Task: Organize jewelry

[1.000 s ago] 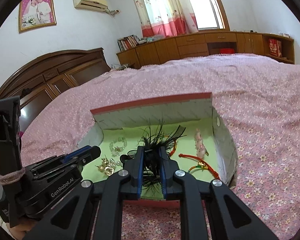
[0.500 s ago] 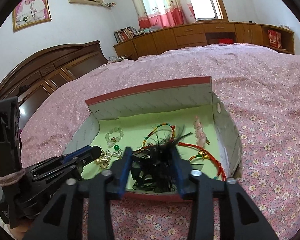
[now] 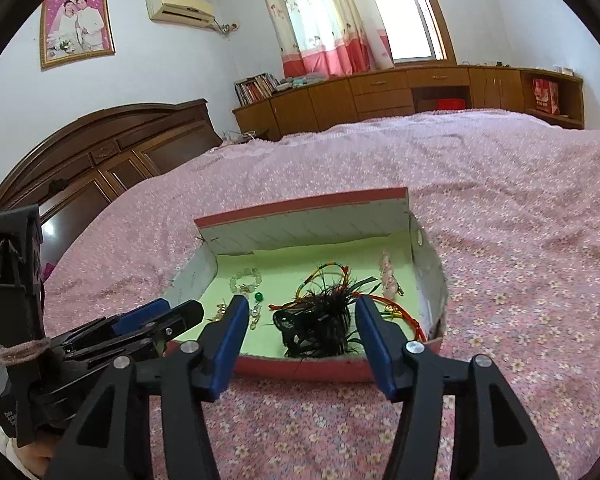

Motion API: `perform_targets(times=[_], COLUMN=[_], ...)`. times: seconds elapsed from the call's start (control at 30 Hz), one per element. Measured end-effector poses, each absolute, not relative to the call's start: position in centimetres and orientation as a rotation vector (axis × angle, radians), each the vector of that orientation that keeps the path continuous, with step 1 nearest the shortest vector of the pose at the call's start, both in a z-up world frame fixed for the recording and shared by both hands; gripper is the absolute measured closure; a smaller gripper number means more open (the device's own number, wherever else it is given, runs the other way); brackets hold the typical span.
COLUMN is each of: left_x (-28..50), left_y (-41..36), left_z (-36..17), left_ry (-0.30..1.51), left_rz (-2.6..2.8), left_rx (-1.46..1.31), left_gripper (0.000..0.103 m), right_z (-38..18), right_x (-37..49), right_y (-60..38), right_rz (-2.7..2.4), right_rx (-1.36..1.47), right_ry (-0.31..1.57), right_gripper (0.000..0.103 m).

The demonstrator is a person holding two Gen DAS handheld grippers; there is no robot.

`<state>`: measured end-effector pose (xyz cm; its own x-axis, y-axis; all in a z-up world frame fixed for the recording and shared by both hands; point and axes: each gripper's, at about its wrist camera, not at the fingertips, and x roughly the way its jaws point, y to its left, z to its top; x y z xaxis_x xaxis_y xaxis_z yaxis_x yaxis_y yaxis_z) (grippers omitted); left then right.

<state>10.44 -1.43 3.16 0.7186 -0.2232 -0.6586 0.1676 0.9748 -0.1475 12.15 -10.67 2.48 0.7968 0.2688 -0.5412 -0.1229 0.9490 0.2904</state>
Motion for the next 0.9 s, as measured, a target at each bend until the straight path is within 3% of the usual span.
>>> perform_targets(times=[0.27, 0.6, 0.9], left_x=[8.1, 5.7, 4.6], left_y=[-1.1, -0.7, -0.5], left_z=[4.4, 4.4, 3.7], left_ry=[0.705, 0.682, 0.694], left_rz=[-0.198, -0.169, -0.155], left_rx=[-0.083, -0.066, -0.075], left_gripper=[0.046, 0.044, 0.043], right_z=[3.7, 3.6, 2.9], right_x=[9.0, 6.2, 4.9], right_y=[-10.6, -11.4, -11.5], right_rz=[0.196, 0.141, 0.124], right_rx=[0.228, 0.218, 0.194], right_ry=[0.576, 0.549, 0.558], right_gripper=[0.035, 0.024, 0.024])
